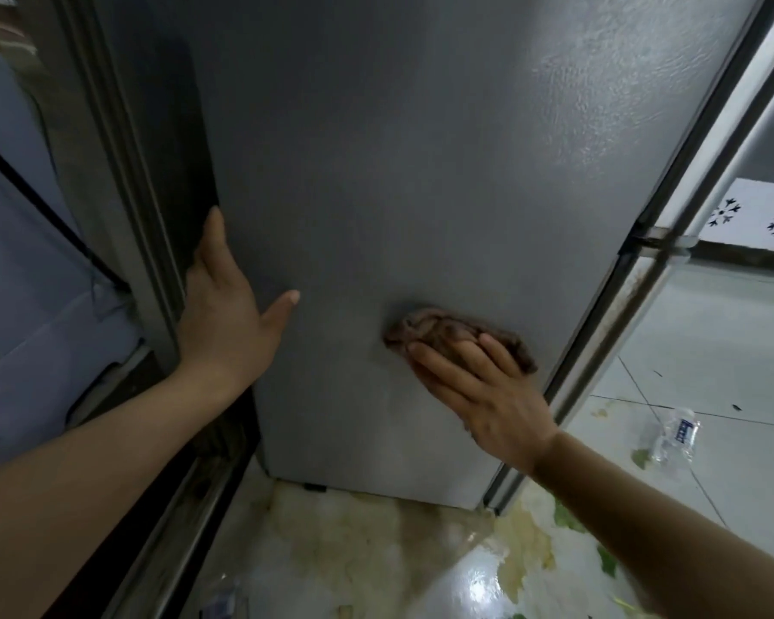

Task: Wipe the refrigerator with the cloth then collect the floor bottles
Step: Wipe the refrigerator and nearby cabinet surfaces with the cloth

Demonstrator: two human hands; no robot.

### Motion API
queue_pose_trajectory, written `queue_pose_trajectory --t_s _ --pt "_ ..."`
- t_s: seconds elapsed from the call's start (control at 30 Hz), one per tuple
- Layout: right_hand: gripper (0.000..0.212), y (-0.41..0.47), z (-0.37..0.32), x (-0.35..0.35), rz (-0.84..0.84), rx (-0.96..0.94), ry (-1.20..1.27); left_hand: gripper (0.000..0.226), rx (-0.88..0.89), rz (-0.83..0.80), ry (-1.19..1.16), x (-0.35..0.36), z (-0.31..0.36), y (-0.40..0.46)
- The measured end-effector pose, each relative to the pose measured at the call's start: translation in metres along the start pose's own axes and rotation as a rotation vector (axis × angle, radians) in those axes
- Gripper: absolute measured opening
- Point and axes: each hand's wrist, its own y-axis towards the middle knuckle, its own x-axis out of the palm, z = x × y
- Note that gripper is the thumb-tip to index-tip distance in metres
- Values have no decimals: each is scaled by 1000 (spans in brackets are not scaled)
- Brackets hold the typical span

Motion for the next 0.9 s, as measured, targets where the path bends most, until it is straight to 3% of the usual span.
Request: queue_pose_trajectory --t_s 0.13,0.27,0.33,0.4,0.5,0.57,0.63,0.83,0.9 --pt "49 21 28 -17 43 -58 -10 83 -18 -124 32 -8 -8 -7" --pt "51 71 48 -28 277 318 83 78 -37 -190 40 -11 -22 -18" --pt "48 80 25 -21 323 378 164 81 -35 -226 -5 -14 -28 -18" --pt "44 71 -3 -8 261 241 159 83 -32 -269 -28 -17 -33 -18" --pt "49 51 -38 4 10 -66 118 86 -30 -311 -45 -23 -38 -18" --pt "51 49 -42 0 -95 -140 87 87 -24 -333 -81 -26 -40 -19" --pt "52 53 -29 -4 -73 -160 56 90 -25 -360 -110 -28 -44 -21" --pt "47 115 -2 -18 257 287 142 91 -53 -458 -125 -28 -63 -27" --pt "49 116 -27 -10 243 276 182 92 -51 -484 -124 -28 -67 -28"
